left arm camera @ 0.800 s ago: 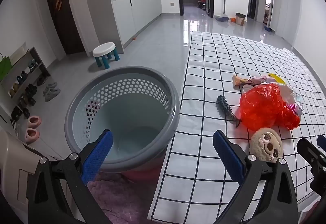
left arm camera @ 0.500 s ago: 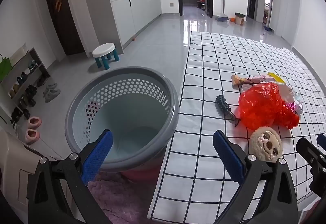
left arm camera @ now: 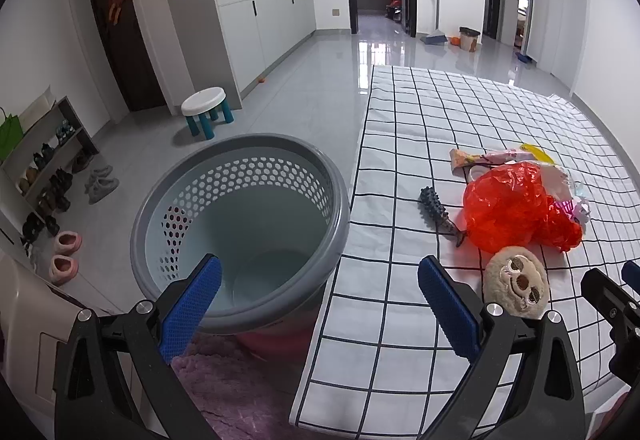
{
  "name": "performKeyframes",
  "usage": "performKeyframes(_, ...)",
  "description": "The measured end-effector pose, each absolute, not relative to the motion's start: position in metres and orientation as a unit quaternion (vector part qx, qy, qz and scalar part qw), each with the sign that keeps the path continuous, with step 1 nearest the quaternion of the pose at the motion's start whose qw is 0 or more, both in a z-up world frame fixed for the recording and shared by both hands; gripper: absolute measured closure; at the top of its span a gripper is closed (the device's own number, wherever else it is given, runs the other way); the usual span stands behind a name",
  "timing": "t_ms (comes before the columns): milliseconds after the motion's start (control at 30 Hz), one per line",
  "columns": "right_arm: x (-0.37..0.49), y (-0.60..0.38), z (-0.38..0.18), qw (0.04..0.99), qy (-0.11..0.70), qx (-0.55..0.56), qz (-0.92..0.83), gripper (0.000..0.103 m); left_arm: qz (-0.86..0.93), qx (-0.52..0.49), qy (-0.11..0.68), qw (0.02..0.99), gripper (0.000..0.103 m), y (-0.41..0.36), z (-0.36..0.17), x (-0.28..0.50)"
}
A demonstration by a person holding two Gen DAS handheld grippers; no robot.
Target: Collect trash
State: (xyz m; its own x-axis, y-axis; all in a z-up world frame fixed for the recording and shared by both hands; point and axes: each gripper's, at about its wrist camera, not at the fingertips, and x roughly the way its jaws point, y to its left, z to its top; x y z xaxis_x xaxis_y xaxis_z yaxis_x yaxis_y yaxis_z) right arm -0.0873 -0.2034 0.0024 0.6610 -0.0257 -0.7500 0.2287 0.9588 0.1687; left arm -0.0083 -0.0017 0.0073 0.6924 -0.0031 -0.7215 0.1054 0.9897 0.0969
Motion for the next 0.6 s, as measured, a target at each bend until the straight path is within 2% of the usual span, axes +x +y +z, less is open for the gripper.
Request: performKeyframes(600,-0.0906,-0.2034,0.0080,0.905,0.401,0.124,-0.075,0.008,-0.030,0.062,0.389,0.919,0.006,0.0010,0.0096,-0.0095)
